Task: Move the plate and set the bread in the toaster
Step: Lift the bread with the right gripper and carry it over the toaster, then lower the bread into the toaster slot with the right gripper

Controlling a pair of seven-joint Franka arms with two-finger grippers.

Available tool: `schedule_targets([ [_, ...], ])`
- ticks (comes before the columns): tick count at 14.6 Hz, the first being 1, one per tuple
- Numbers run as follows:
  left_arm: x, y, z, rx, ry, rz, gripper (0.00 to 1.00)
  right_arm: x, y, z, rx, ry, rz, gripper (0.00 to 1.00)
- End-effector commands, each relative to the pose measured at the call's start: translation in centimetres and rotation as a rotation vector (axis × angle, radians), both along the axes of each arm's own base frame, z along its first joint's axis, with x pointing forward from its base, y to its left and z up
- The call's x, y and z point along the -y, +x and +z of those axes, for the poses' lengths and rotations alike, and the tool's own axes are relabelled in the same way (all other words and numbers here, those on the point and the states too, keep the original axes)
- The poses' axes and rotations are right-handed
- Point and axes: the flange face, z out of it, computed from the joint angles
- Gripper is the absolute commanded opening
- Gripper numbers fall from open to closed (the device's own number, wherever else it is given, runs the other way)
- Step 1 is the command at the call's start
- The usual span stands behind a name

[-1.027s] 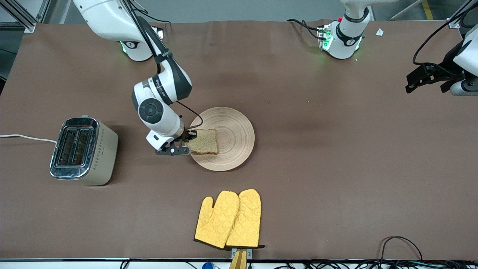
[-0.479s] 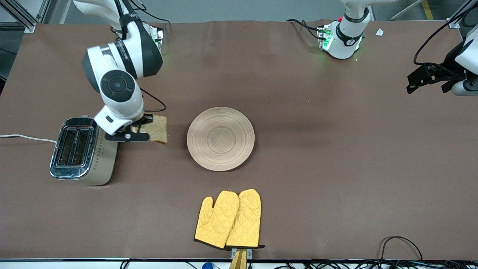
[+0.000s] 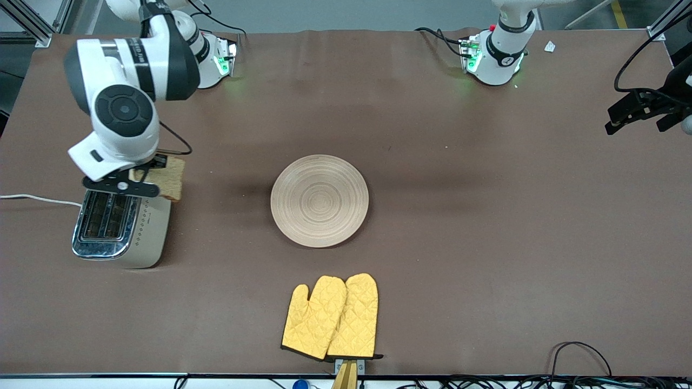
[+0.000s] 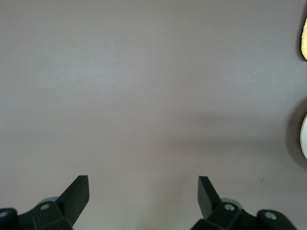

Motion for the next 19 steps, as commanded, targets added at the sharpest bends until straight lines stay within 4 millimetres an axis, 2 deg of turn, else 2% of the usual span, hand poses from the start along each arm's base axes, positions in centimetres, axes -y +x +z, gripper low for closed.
schedule_targets([
  [1,-0.1,-0.5,0.8,0.007,-0.005,-0.012,1.0,2.1,0.3,0.6,0.025,-0.099,0.019,0.0],
  [6,-0.6,-0.8,0.7,-0.021,-0.005,-0.001,1.0,4.5,1.5,0.9,0.071,-0.249,0.054,0.0],
  [7,-0.4,-0.9,0.7,-0.022,-0.005,-0.004,1.0,5.7,1.9,0.6,0.072,-0.256,0.045,0.0],
  [10,-0.4,-1.0,1.6,-0.005,-0.005,-0.002,1.0,6.9,3.2,-1.8,0.065,-0.286,0.05,0.0],
  [13,-0.3,-1.2,2.0,-0.013,-0.01,-0.006,1.0,6.6,4.0,-4.7,0.097,-0.316,0.005,0.0],
  [17,-0.2,-1.5,2.7,-0.016,-0.011,-0.006,1.0,6.8,4.7,-5.6,0.114,-0.329,0.019,0.0],
  [19,-1.1,-1.6,3.2,-0.014,-0.011,0.005,1.0,7.6,5.1,-6.1,0.116,-0.331,0.019,0.0],
])
